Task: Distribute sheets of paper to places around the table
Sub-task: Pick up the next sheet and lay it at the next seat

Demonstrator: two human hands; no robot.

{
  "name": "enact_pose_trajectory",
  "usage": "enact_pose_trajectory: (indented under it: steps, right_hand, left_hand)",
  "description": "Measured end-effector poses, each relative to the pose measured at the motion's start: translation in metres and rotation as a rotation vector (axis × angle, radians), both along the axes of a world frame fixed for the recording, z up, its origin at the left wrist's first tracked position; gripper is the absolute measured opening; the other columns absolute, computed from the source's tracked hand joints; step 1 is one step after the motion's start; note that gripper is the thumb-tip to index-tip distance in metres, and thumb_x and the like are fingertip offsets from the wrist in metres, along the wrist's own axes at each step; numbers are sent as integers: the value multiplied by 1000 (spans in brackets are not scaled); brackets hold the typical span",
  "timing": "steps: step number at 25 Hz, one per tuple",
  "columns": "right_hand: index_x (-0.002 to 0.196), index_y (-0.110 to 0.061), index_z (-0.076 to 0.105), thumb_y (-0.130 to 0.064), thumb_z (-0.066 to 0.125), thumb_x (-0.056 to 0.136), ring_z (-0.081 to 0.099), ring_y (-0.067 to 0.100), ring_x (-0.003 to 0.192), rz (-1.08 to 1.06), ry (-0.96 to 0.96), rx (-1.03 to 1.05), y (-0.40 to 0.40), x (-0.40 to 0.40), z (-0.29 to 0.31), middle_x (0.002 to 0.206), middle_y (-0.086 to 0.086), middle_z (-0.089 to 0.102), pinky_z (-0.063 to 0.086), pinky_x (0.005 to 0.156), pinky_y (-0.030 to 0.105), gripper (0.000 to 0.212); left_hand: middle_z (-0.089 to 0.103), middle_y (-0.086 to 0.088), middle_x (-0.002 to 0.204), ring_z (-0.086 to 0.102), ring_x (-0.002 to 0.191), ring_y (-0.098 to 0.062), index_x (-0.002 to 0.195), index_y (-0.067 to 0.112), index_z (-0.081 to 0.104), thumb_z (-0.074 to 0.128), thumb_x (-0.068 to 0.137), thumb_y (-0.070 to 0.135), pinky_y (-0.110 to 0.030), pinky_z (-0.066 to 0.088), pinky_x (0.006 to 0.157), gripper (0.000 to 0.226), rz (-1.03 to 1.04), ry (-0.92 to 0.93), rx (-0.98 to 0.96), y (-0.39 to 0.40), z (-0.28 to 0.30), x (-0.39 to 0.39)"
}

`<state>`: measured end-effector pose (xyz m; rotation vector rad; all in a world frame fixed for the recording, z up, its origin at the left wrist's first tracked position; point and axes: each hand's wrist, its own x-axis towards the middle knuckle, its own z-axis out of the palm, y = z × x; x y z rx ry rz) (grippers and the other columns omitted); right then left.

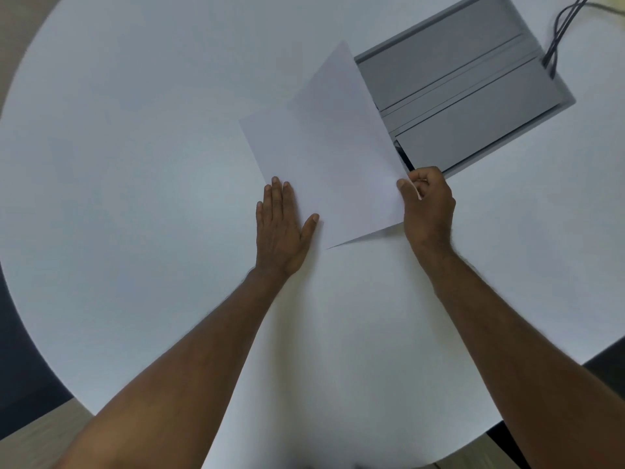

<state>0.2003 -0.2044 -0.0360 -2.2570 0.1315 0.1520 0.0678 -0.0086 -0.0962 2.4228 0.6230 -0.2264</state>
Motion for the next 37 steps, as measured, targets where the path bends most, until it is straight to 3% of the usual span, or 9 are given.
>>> enact_pose_trajectory:
  steps: [4,8,10,12,18,24,28,32,37]
  right_hand:
    - [101,-16,64,-20,71,93,61,7,77,-179,100,199,-7,-23,26,89,-7,66,49,69,12,12]
    - [99,-23,64,-22,73,94,63,14,86,-295,219,361,-14,-75,49,95,-5,68,52,74,23,10]
    - [95,-27,63,-23,73,94,63,15,90,-320,261,420,-16,-105,58,98,-3,68,52,80,27,11]
    - [97,-26,63,-25,74,94,62,15,92,-342,291,452,-16,-138,66,101,-1,69,51,83,28,11]
    - [104,-24,68,-27,77,91,66,14,96,-363,372,536,-17,-207,74,108,1,75,52,85,28,17]
    - [113,-15,58,-15,73,93,68,21,87,-303,396,585,-6,-228,74,106,8,72,56,70,31,24]
    - [111,-17,53,-7,68,91,64,23,84,-178,376,491,18,-246,57,102,10,67,53,71,37,27]
    - [114,-20,67,-10,64,94,68,16,79,-110,405,424,50,-272,42,105,1,69,63,73,35,23]
    - [122,-19,69,-10,65,96,76,20,94,3,498,430,107,-307,22,105,3,73,62,79,29,28]
  left_hand:
    - [23,-6,171,17,159,-21,162,12,24,45,103,56,-37,14,129,76,291,-90,-292,0,32,-5]
    - [65,0,134,60,117,-15,132,20,62,61,98,50,-31,44,102,46,566,-134,-802,5,74,-15]
    - [64,-6,106,59,96,-20,101,15,64,66,97,39,-37,46,90,25,591,-181,-974,11,89,-29]
    - [62,-9,98,58,89,-23,101,13,65,66,99,29,-41,48,85,15,604,-208,-1043,15,104,-49]
    - [63,-11,90,57,81,-21,97,-10,66,65,99,29,-36,45,75,39,539,-133,-893,30,124,-106]
    - [61,-1,72,53,55,-10,77,11,65,69,96,31,-21,42,53,28,397,-8,-742,55,134,-151]
    - [46,-4,67,40,59,-17,64,14,52,72,92,35,-27,31,55,40,363,60,-617,84,126,-176]
    - [33,3,59,30,58,-18,57,22,34,72,89,39,-32,23,56,53,299,119,-392,127,122,-185]
    - [44,-2,64,38,62,-21,65,18,46,67,90,44,-34,30,62,42,197,183,-194,197,107,-182]
